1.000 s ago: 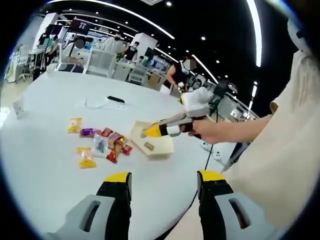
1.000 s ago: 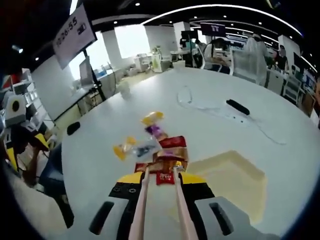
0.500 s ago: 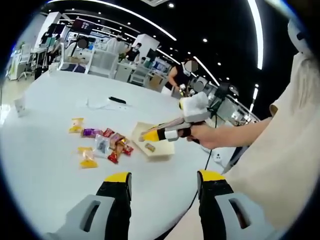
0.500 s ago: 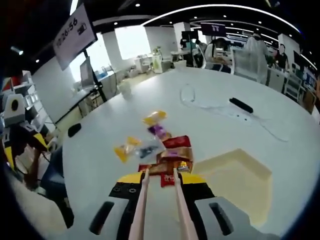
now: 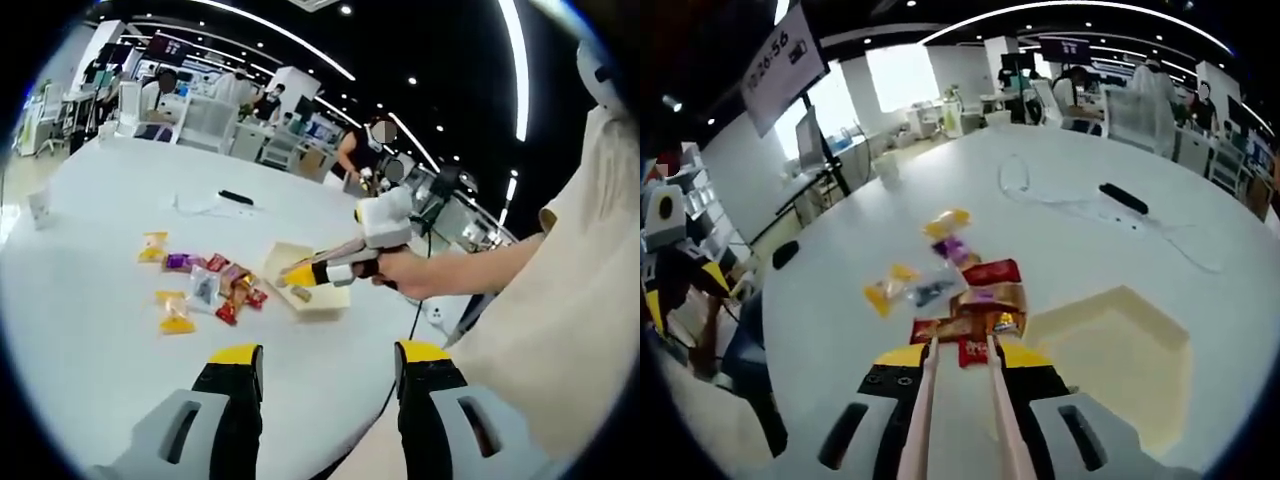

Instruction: Place the target food into the container with the food tongs after gripping and lifting it, then release it inside without dropping or visibly crushing the food.

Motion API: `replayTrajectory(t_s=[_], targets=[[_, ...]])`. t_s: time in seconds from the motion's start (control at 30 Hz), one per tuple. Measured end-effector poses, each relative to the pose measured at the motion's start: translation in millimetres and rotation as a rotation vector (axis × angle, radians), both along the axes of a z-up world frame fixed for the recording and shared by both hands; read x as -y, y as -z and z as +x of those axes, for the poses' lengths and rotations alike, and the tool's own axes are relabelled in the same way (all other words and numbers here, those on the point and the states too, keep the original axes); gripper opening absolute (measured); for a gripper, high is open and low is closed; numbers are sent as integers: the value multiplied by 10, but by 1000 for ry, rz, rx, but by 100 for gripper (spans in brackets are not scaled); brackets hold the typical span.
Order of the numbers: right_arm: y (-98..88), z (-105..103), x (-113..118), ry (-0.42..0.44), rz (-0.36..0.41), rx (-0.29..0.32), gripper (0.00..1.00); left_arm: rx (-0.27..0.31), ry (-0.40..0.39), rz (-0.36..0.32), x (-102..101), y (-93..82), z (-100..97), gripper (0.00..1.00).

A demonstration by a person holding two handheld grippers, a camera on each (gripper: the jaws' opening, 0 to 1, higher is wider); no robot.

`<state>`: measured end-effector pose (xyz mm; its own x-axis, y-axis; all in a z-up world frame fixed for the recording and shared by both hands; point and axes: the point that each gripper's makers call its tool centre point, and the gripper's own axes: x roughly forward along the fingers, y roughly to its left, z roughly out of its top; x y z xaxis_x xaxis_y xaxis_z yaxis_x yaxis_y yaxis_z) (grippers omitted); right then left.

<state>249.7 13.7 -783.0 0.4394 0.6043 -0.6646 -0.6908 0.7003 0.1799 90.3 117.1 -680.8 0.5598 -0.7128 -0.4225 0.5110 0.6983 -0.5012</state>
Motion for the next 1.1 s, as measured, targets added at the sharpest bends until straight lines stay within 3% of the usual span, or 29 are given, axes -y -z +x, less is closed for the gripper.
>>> replayTrajectory(t_s=[0.6, 1.1], targets=[[120, 12, -25, -5, -15, -27, 26, -38, 0, -10, -14, 104, 49, 52], [186, 30, -77, 0, -16, -44, 26, -45, 31, -20, 52, 129, 236, 52]])
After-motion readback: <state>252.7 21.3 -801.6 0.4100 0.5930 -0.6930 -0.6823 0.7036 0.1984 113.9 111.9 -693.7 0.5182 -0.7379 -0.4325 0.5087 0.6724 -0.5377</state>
